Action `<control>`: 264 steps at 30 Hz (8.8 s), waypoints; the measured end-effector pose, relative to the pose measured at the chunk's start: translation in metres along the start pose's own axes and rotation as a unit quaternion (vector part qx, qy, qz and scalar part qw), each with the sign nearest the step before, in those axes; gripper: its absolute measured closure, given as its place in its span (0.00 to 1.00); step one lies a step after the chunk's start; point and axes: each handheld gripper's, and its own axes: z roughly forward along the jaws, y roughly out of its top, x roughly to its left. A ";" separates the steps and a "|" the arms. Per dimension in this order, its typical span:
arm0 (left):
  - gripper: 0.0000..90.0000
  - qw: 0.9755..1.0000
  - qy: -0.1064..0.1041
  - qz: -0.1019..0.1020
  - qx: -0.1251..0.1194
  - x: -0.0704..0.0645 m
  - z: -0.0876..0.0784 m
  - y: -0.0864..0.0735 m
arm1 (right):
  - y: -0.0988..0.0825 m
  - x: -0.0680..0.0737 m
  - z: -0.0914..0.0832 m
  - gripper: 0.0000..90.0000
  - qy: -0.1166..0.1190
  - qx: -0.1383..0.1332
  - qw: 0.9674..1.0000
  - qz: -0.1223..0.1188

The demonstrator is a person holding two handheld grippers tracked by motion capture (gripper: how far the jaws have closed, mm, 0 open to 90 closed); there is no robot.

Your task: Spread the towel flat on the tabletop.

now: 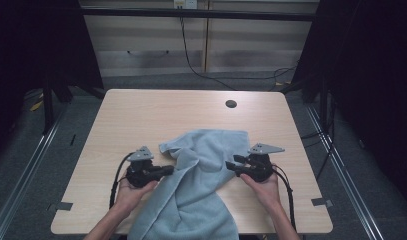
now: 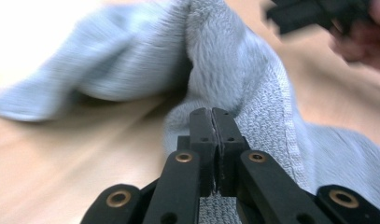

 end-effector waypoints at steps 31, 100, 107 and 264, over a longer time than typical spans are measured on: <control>0.98 0.994 0.081 -0.046 0.066 0.046 -0.045 -0.046 | -0.044 0.061 0.006 0.98 0.046 0.103 0.988 -0.107; 0.62 0.997 0.054 -0.022 0.057 0.056 -0.024 -0.018 | -0.022 -0.021 -0.015 0.65 -0.041 0.057 0.997 -0.011; 0.52 0.991 0.088 0.008 0.097 0.058 -0.003 -0.026 | -0.030 -0.027 -0.005 0.59 -0.059 0.070 0.996 -0.010; 1.00 0.996 0.037 -0.018 0.083 0.002 -0.082 -0.084 | -0.063 0.042 -0.034 0.77 -0.011 0.103 0.993 -0.064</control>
